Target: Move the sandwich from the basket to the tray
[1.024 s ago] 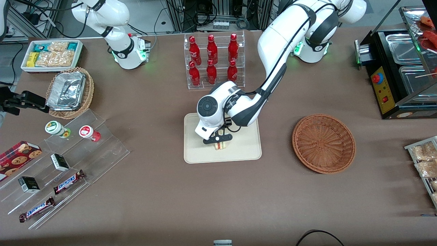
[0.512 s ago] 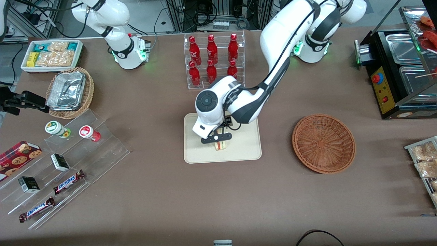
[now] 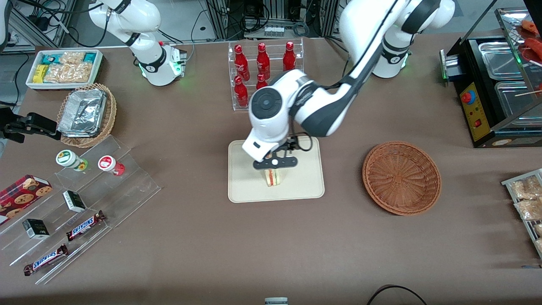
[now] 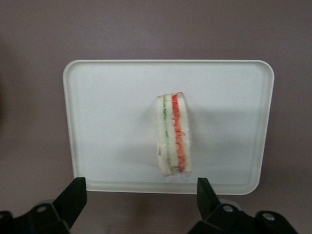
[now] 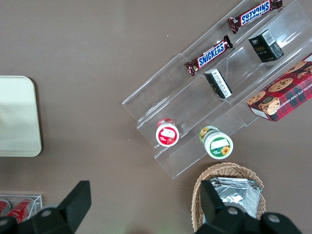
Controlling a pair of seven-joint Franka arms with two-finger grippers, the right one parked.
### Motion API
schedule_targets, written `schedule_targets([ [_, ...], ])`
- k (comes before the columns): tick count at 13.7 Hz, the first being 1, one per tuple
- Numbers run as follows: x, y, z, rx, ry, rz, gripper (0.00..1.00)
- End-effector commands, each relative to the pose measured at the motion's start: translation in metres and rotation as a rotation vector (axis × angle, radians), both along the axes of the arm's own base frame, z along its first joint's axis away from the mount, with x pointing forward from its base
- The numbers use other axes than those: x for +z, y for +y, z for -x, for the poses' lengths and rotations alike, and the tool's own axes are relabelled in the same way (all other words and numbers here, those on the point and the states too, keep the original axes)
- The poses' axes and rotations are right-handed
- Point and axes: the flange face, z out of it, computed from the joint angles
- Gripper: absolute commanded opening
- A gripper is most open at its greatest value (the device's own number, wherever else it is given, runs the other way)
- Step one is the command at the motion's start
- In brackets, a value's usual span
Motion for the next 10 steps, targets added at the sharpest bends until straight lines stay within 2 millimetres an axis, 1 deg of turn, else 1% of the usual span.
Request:
schedule_targets([
  [1,0.016,0.058,-0.01,-0.012,0.025,-0.013,1.0],
  [2,0.025,0.075,-0.017,-0.043,0.025,-0.003,1.0],
  [3,0.031,0.091,-0.021,-0.067,0.032,0.005,1.0],
  [4,0.036,0.116,-0.025,-0.081,0.036,0.008,1.0],
  [6,0.046,0.156,-0.026,-0.148,0.042,0.009,1.0],
  [8,0.051,0.19,-0.026,-0.175,0.054,0.012,1.0],
  [10,0.06,0.231,-0.027,-0.198,0.061,0.025,1.0],
])
